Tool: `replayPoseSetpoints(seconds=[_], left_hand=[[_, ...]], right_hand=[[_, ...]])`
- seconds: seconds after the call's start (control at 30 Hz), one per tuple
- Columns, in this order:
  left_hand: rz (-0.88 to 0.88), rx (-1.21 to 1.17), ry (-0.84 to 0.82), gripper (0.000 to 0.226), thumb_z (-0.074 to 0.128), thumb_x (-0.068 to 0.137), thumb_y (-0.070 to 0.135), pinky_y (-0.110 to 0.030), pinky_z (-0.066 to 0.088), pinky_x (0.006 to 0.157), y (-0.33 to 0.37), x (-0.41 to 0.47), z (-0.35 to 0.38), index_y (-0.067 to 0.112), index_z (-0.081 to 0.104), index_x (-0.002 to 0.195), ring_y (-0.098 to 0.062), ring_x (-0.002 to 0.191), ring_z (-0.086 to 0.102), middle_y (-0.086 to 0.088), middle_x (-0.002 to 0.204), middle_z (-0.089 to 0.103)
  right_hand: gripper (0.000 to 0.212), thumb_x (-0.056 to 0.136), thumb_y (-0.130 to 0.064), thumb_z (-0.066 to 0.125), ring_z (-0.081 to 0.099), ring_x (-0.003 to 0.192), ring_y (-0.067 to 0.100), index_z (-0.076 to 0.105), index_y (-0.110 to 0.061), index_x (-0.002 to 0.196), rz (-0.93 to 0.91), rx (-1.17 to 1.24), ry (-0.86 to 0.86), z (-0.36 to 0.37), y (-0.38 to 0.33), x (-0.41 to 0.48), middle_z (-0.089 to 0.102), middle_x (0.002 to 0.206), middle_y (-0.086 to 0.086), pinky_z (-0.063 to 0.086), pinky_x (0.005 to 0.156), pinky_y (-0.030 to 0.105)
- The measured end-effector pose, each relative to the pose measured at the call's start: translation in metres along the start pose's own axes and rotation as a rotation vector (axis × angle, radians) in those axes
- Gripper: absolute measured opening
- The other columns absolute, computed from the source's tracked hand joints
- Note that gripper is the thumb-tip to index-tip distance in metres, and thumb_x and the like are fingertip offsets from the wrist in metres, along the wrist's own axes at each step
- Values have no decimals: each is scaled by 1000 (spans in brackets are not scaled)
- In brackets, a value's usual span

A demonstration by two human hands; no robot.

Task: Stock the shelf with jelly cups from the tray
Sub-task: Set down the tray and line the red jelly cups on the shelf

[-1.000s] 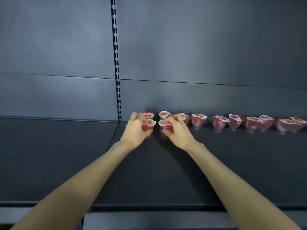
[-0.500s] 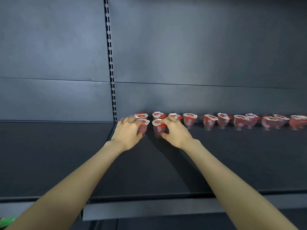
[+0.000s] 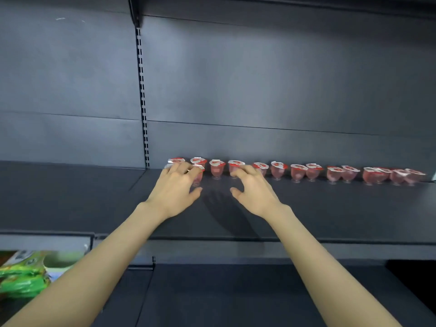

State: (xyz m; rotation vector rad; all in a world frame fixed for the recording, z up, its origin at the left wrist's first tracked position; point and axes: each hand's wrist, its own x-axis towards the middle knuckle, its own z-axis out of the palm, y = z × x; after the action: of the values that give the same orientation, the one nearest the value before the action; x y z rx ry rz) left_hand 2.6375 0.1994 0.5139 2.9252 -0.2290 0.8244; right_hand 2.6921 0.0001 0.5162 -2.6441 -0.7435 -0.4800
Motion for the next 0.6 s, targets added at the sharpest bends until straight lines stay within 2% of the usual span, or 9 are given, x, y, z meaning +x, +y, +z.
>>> replayPoseSetpoints(seconds=[0.1,0.27,0.4,0.6], left_hand=[[-21,0,35,47,55,90,36,-37,33,99,47,-26,-2,17,48,133,-27,124,41,-6,132,49],[-92,-83,79,45,63,87,29,-43,41,91,133,-97,18,10,55,128,-34,111,51,-12,121,57],[-142,-102,-23,46,62,89,28,-43,40,90,182,-154,46,10,53,130,-34,112,50,-11,122,56],[-233,-158,-186,45,68,85,25,-47,45,86,219,-210,105,7,56,125,-39,104,55,-15,116,59]], right_hand=[[43,94,-23,55,31,131,23,46,-15,135,-23,21,5,-19,21,-46,39,142,2,35,103,35],[41,95,-23,53,33,128,22,46,-15,134,-88,52,-47,-29,64,-136,39,141,2,37,97,31],[41,96,-25,52,33,128,20,45,-16,135,-61,72,-123,-16,97,-201,38,141,0,37,94,31],[43,95,-25,53,33,130,23,45,-15,136,54,137,-294,38,144,-281,37,143,3,37,101,34]])
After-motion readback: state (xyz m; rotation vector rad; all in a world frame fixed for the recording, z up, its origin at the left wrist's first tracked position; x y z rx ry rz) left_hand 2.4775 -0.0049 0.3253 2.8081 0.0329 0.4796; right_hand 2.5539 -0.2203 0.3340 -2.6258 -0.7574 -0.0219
